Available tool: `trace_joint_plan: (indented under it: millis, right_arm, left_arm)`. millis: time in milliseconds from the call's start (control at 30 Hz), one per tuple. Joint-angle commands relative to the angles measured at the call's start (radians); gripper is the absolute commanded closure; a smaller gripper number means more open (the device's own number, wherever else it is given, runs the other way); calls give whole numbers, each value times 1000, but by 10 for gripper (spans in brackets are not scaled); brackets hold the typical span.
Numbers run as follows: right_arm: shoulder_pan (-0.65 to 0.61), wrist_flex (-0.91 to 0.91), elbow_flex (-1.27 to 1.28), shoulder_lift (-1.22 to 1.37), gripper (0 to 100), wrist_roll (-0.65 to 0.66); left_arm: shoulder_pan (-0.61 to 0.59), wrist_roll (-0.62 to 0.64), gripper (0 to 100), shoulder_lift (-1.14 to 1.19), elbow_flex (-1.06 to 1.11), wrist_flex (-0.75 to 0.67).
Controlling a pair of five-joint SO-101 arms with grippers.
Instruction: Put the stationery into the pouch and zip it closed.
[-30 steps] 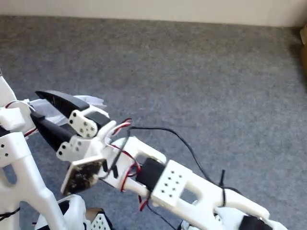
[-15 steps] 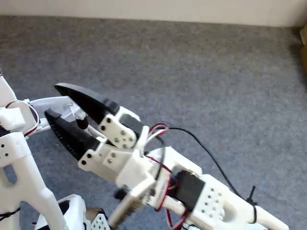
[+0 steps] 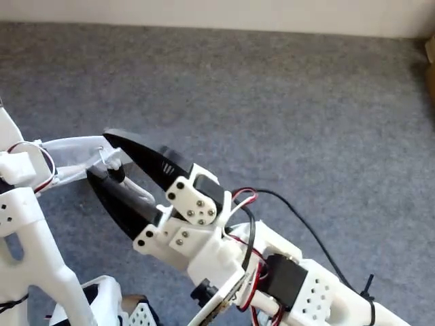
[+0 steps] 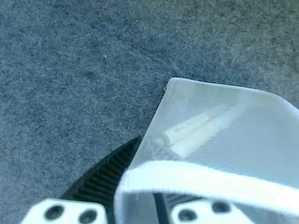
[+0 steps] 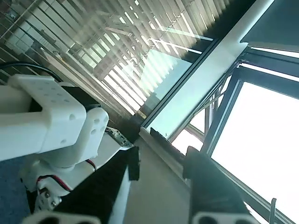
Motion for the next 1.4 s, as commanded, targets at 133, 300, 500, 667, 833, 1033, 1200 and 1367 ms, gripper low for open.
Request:
trace_joint_plan:
  millis: [133,300,500,667,833,1033,1200,1367]
  right_arm:
    - [85,1,139,-154,851,11]
    - [139,1,303,-260,851,11]
    - [166,1,437,-372,851,11]
    - [170,1,549,-464,851,11]
    - [170,-1,639,-553,851,11]
    - [166,-1,722,-624,851,11]
    - [165,-1,825,-625,851,11]
    - [165,1,860,-625,851,11]
  left_arm:
    - [8,9,992,33,47,-21]
    - [8,11,992,33,47,-21]
    - [8,12,992,33,48,-21]
    - [8,12,992,33,48,-21]
    - [12,12,992,36,48,-21]
    - [13,12,992,36,48,-21]
    - [13,14,992,38,48,-21]
    - [13,14,992,39,48,-23]
